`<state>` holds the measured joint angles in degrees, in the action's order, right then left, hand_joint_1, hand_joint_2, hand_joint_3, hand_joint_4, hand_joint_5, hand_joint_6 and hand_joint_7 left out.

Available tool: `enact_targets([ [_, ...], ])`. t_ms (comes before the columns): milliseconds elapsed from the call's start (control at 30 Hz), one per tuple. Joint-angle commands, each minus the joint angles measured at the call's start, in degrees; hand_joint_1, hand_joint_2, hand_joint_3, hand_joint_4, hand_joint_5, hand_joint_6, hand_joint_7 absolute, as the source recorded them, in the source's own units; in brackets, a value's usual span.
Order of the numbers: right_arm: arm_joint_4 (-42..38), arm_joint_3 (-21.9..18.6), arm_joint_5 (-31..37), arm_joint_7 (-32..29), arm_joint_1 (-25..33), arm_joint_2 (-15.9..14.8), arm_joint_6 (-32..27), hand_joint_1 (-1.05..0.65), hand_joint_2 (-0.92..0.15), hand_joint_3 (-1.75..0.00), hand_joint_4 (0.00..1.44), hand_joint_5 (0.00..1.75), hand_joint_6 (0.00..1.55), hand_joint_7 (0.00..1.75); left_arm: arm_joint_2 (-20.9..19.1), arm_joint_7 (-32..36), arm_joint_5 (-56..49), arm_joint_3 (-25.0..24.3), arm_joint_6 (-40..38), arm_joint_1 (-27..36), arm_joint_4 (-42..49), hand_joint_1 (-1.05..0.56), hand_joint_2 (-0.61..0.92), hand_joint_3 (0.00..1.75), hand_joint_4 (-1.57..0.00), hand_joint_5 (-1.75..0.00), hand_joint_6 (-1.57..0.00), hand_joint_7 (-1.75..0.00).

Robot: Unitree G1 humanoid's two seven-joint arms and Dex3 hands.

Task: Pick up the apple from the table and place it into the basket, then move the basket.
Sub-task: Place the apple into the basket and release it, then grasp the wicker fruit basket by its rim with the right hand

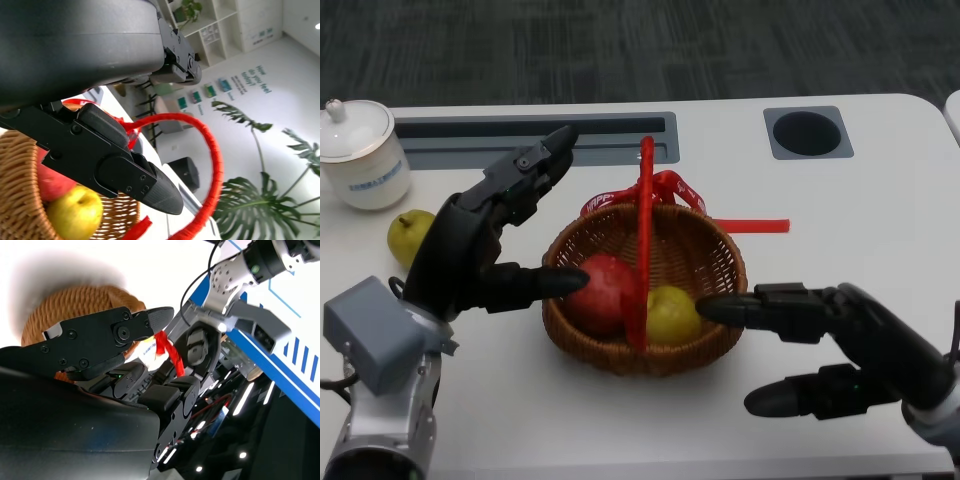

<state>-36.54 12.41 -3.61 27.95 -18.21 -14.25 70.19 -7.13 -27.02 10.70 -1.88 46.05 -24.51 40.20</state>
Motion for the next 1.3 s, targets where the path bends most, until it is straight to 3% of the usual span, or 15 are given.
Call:
enact_targets([
  [33, 2.51, -0.52, -1.27, 1.38, -2.64, -3.25, -0.24, -0.40, -0.91, 0.00, 0.65, 0.01, 0.54, 0.01, -0.89, 1.71, -0.34, -1.28, 0.15, 4.71, -5.72, -0.62, 0.81, 0.01, -0.38, -0.03, -0.46, -0.02],
  [333, 4.02, 0.31, -0.45, 4.71, -9.89, -6.31, -1.68, -0.40, -0.85, 0.00, 0.70, 0.02, 0.60, 0.02, -4.77, 4.19, -3.62, -3.87, 2.06, 14.21, -13.81, -0.39, 0.87, 0.01, -0.44, -0.01, -0.48, 0.00],
  [533, -5.72, 1.02, 6.22, 5.85, -18.69, -6.39, 0.59, -0.42, -0.89, -0.02, 0.74, 0.02, 0.64, 0.02, -8.10, 3.05, -2.02, -5.56, 4.90, 17.78, -15.20, -0.42, 0.84, 0.00, -0.47, -0.02, -0.51, -0.01],
  [667, -13.58, 1.67, 14.96, 3.22, -24.99, -6.60, 2.20, -0.44, -0.89, -0.01, 0.74, 0.01, 0.65, 0.01, -9.96, 1.23, 0.67, -6.11, 5.05, 19.26, -15.98, -0.46, 0.80, 0.00, -0.55, -0.04, -0.55, -0.02],
  [833, -21.78, 4.08, 27.72, -3.75, -32.70, -6.71, 3.77, -0.46, -0.88, 0.00, 0.76, 0.01, 0.66, 0.01, -11.83, -1.66, 3.94, -6.40, 4.42, 20.73, -17.50, -0.49, 0.77, 0.00, -0.60, -0.03, -0.58, -0.02],
  [1000, -26.27, 9.15, 40.75, -13.96, -38.67, -7.38, 4.28, -0.48, -0.81, 0.00, 0.79, 0.02, 0.68, 0.01, -12.05, -2.50, 4.26, -6.53, 4.51, 21.78, -17.88, -0.48, 0.76, 0.00, -0.63, -0.02, -0.61, -0.02],
  [1167, -28.42, 17.09, 53.62, -25.84, -43.08, -7.90, 1.82, -0.54, -0.79, 0.00, 0.80, 0.01, 0.70, 0.01, -11.28, -2.08, 3.75, -6.39, 4.85, 22.35, -18.16, -0.47, 0.75, 0.00, -0.65, -0.02, -0.63, -0.02],
  [1300, -29.33, 26.04, 64.43, -36.02, -46.12, -7.58, -0.22, -0.54, -0.83, -0.02, 0.80, 0.01, 0.69, 0.00, -10.53, -1.87, 4.01, -6.39, 5.39, 22.50, -18.39, -0.45, 0.75, 0.00, -0.66, -0.02, -0.64, -0.01],
])
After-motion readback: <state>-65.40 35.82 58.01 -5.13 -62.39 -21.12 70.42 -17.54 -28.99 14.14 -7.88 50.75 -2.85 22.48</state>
